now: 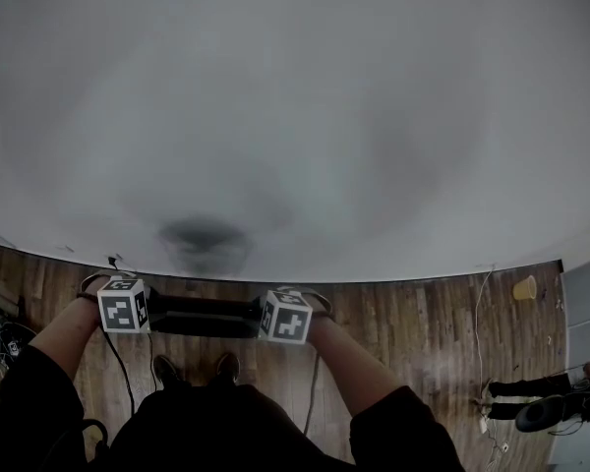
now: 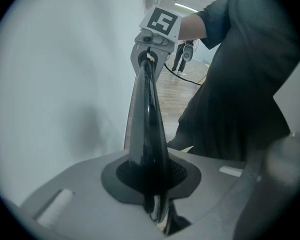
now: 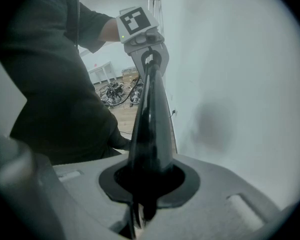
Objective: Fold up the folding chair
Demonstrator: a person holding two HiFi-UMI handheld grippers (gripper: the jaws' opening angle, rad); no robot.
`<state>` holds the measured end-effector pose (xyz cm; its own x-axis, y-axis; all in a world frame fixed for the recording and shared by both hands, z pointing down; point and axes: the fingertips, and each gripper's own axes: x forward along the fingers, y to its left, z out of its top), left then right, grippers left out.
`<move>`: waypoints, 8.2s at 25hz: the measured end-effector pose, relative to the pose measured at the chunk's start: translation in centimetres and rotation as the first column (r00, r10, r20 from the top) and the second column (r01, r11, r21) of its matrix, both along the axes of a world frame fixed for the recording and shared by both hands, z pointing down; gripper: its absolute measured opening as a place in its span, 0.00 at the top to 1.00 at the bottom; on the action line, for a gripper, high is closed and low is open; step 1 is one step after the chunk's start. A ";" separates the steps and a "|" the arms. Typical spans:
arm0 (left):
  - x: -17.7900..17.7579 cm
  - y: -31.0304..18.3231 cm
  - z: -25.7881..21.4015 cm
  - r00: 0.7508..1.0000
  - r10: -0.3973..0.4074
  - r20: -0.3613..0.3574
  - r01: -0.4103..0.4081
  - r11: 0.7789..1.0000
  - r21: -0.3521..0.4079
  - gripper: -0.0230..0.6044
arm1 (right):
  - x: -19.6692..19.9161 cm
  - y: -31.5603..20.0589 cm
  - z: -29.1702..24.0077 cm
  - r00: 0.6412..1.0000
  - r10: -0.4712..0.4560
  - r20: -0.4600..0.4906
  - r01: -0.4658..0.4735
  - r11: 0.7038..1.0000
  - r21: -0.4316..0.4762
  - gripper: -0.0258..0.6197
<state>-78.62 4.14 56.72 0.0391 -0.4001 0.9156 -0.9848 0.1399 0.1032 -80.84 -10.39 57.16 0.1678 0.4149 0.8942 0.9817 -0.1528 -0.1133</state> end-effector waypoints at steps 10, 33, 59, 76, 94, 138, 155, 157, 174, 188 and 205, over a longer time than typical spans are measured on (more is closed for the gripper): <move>0.4 1.3 0.6 1.000 -0.016 0.001 0.016 1.000 0.015 0.86 | 0.2 1.3 0.3 1.000 0.003 -0.013 -0.004 1.000 -0.012 0.87; -4.0 4.3 -2.2 0.973 -0.075 0.217 0.070 0.997 0.033 0.69 | -4.6 1.1 -1.3 0.966 0.160 0.204 -0.137 0.983 -0.120 0.72; -10.6 7.5 -2.7 0.848 -0.247 0.470 0.280 0.960 -0.002 0.70 | -12.7 2.1 -1.1 0.773 0.444 0.453 -0.398 0.896 -0.199 0.58; -15.7 8.4 -2.1 0.796 -0.305 0.522 0.377 0.925 -0.035 0.70 | -17.8 2.4 -0.6 0.669 0.549 0.501 -0.502 0.831 -0.239 0.53; -18.8 9.1 -1.3 0.726 -0.346 0.594 0.467 0.883 -0.055 0.71 | -20.6 2.4 -0.2 0.552 0.632 0.543 -0.590 0.757 -0.280 0.52; 5.3 6.4 -5.9 0.574 -0.781 0.248 0.666 0.621 0.413 0.77 | 2.3 0.9 -3.4 0.623 0.769 0.140 -0.668 0.617 -0.416 0.55; 23.7 5.6 -11.1 0.669 -0.738 0.084 0.515 0.543 0.663 0.81 | 22.4 10.1 -9.7 0.618 0.786 -0.005 -0.656 0.513 -0.554 0.59; 24.4 4.9 -11.9 0.675 -0.734 0.079 0.502 0.535 0.680 0.82 | 23.4 10.8 -10.9 0.644 0.763 -0.051 -0.638 0.500 -0.586 0.63; 25.4 -6.6 -19.6 0.721 -0.686 0.097 0.400 0.527 0.749 0.91 | 26.4 4.2 -19.1 0.758 0.617 -0.214 -0.531 0.392 -0.752 0.95; 25.0 -8.6 -19.3 0.692 -0.717 0.086 0.394 0.475 0.787 0.96 | 26.7 2.2 -19.4 0.760 0.598 -0.252 -0.500 0.293 -0.815 0.96; 26.1 -8.4 -18.6 0.703 -0.706 0.079 0.397 0.483 0.780 0.96 | 27.5 2.7 -18.3 0.741 0.618 -0.262 -0.525 0.290 -0.800 0.96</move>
<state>-52.52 -4.22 38.14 -0.6713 -0.6946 0.2587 -0.6980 0.7098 0.0949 -53.38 -7.71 38.82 -0.4678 0.8775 0.1060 0.8552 0.4796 -0.1965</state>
